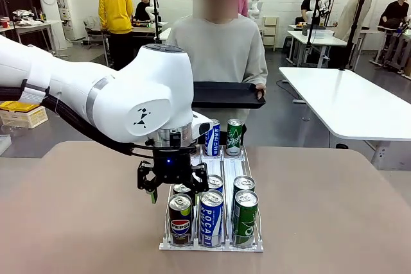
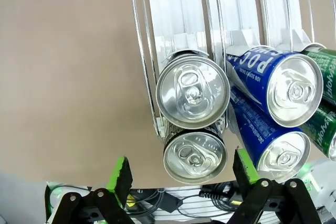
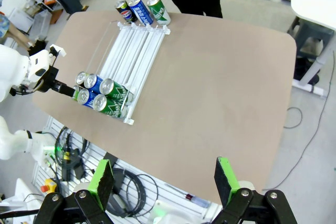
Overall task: Retrieve and hand over the desired beverage to the person.
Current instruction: Pick up a can of the same type that the person held from the Automatic Can Dispenser.
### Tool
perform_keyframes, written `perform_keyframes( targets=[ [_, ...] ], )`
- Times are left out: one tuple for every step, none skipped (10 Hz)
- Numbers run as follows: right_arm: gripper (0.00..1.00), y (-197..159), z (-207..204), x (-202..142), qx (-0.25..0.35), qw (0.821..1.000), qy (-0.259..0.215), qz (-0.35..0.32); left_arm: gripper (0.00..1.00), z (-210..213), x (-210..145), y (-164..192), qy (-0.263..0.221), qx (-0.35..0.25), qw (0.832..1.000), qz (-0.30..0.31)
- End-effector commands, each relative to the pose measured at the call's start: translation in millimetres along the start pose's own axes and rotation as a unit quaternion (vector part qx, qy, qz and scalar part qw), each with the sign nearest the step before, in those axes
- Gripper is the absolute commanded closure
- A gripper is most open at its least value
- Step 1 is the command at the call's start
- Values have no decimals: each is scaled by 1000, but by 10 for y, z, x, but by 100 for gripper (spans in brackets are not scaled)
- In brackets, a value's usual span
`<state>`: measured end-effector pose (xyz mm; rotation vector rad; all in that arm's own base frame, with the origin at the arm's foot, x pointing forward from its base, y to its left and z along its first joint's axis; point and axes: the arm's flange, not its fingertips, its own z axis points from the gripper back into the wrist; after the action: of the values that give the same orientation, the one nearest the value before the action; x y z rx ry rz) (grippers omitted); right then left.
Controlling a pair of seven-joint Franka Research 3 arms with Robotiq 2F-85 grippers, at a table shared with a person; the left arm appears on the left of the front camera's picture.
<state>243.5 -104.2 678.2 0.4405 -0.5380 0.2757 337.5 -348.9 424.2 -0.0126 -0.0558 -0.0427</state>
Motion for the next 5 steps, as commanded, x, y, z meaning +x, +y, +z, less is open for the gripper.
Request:
perform_keyframes(
  targets=[
    [0,-11,-21,0,5,1000,1,1,0,-74,25,18,2,-16,1000,-9],
    [0,-11,-21,0,5,1000,1,1,0,-102,45,22,0,-19,1000,-11],
    [0,-11,-21,0,5,1000,1,1,0,-126,69,21,4,-26,1000,-12],
    [0,-11,-21,0,5,1000,1,1,0,-144,75,12,7,-27,1000,-13],
    [0,-11,-21,0,5,1000,1,1,0,-164,76,6,12,-27,999,-14]
  ],
)
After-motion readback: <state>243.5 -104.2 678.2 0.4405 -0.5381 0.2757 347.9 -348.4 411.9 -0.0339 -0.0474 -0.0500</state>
